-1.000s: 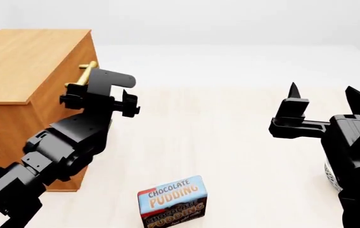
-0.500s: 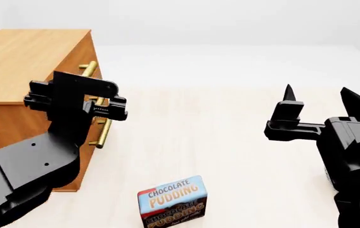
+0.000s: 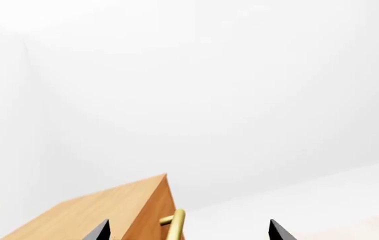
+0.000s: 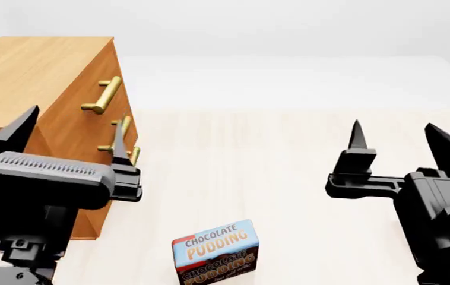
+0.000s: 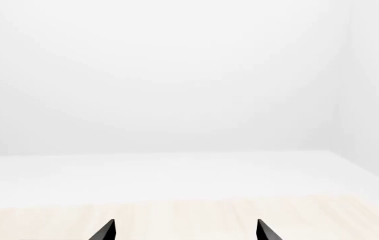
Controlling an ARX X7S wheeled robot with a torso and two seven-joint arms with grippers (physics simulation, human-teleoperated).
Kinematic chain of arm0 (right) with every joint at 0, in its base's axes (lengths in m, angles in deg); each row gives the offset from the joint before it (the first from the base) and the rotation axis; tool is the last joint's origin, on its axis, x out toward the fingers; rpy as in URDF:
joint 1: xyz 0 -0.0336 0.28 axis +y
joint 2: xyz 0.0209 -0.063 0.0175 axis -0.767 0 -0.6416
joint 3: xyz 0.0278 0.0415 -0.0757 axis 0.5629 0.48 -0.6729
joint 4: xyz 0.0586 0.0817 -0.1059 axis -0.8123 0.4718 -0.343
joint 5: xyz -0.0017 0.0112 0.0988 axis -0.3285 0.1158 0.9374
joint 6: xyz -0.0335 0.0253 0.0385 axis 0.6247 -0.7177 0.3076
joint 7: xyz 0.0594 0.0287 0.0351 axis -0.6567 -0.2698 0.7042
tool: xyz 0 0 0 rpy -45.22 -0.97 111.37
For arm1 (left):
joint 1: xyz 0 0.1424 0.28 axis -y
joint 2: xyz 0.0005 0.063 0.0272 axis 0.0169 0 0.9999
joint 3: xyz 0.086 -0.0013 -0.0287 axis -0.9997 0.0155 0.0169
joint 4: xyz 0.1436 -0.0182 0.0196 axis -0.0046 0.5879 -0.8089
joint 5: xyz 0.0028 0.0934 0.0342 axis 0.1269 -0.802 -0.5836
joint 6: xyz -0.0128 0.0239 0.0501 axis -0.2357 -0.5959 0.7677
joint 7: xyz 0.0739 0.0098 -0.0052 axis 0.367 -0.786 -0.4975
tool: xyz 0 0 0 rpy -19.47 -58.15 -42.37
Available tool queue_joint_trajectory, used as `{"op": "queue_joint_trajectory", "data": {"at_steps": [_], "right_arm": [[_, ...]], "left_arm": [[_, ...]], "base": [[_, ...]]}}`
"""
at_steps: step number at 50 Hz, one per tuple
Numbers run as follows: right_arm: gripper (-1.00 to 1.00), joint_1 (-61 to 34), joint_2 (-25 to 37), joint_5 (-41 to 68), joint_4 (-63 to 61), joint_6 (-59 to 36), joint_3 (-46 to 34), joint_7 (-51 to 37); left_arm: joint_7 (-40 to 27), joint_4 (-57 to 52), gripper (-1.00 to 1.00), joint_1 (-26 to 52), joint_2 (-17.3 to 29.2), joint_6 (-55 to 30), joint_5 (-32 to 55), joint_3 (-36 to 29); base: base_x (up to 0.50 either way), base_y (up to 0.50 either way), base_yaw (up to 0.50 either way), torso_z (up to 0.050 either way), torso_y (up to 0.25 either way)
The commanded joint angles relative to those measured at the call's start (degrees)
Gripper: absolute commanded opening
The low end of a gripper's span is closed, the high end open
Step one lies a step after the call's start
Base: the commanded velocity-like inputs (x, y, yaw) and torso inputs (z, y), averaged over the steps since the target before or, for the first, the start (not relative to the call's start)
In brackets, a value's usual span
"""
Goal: Put the butter at the back in the top drawer of the cabinet and close it.
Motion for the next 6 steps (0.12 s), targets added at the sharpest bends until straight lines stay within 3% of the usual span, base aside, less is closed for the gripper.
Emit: {"op": "queue_joint_trajectory", "data": {"at_steps": [1, 6], "right_arm": [[1.00, 2.50, 0.82, -0.29, -4.67, 0.91, 0.46, -2.38], [1.00, 3.98, 1.20, -0.98, -6.28, 1.90, 0.29, -3.08]], "left_arm": [[-4.06, -8.53, 1.00, -3.98, 4.43, 1.78, -4.14, -1.30], [-4.95, -10.89, 1.00, -4.49, 5.56, 1.46, -5.20, -1.64]], "base": [[0.00, 0.00, 0.00, 0.000, 0.000], [0.00, 0.00, 0.00, 0.000, 0.000]]}}
